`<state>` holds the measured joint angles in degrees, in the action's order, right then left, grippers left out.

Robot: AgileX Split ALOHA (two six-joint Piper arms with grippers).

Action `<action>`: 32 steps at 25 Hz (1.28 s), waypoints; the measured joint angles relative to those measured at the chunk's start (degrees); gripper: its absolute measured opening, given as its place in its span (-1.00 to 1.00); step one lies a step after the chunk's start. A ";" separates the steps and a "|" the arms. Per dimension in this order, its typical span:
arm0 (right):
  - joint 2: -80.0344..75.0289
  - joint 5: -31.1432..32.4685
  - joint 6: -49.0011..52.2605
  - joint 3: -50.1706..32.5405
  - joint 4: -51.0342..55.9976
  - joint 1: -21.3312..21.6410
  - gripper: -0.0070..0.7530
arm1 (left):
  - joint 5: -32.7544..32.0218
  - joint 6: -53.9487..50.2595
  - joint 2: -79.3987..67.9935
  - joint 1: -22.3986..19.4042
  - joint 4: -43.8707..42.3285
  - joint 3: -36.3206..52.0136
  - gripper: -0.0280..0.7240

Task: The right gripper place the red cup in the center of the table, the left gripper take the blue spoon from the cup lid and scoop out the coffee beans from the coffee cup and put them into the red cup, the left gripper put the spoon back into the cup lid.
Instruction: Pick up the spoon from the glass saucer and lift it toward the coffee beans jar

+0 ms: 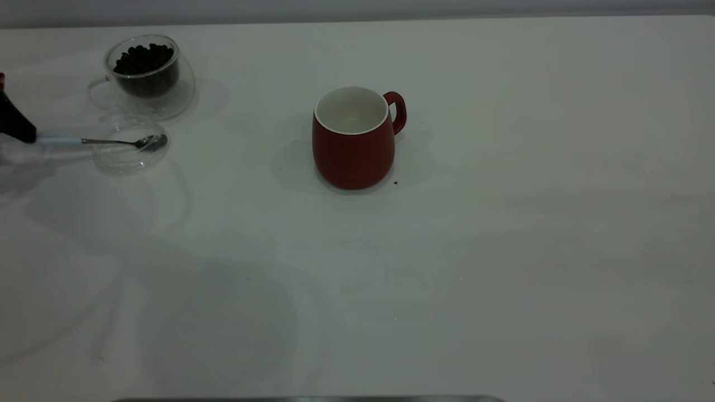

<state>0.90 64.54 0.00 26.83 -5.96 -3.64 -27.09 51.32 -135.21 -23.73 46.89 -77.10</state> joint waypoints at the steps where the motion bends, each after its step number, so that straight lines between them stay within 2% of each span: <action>1: 0.00 0.00 0.00 0.00 0.00 0.00 0.22 | -0.32 0.89 -0.23 0.14 1.19 0.00 0.64; 8: 0.00 0.00 0.00 0.00 0.00 0.00 0.22 | -3.42 11.46 -1.86 0.48 9.25 0.00 0.64; 15: 0.00 0.00 0.00 0.00 0.00 0.00 0.22 | -3.56 13.17 -2.12 0.58 13.34 0.00 0.62; 26: 0.00 0.00 0.00 0.00 0.00 0.00 0.22 | -5.48 13.21 -3.60 0.71 13.48 -0.07 0.27; 32: 0.00 0.00 0.00 0.00 0.00 0.00 0.22 | -6.08 13.21 -3.65 0.71 13.48 -0.07 0.16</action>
<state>0.90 64.54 0.00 26.83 -5.96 -3.64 -33.17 64.53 -138.86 -23.03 60.36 -77.17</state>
